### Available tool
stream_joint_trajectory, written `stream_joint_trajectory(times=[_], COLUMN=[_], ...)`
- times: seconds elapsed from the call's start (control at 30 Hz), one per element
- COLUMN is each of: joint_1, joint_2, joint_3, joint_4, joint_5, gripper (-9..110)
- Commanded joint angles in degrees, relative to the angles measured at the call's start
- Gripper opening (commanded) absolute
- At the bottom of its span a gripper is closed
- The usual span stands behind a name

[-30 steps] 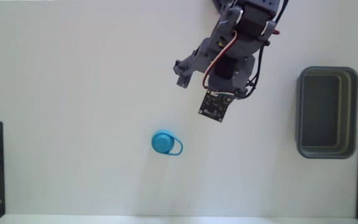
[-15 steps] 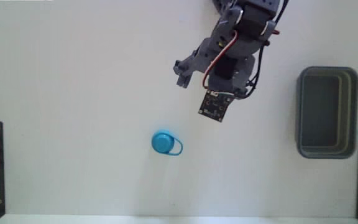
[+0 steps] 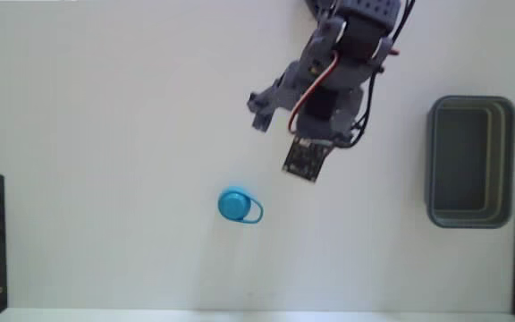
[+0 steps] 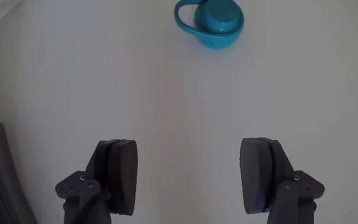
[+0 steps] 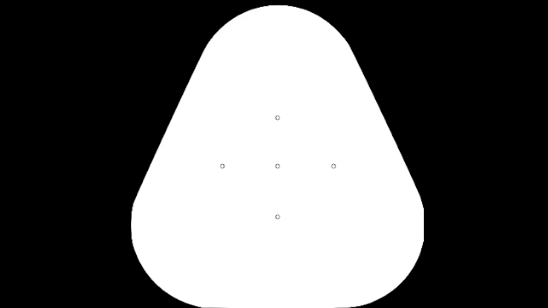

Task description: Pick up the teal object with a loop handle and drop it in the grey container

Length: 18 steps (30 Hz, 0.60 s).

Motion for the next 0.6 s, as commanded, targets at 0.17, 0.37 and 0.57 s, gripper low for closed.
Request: stream_joint_trajectory(times=[0.17, 0.37, 0.57], joint_1=[0.76, 0.76, 2.80], joint_2=[-12.42, -23.35, -25.26], joint_3=[-5.66, -11.74, -13.01], joint_4=[-9.75, -14.60, -15.24], joint_5=[0.26, 0.26, 0.26], gripper=[110, 110, 110])
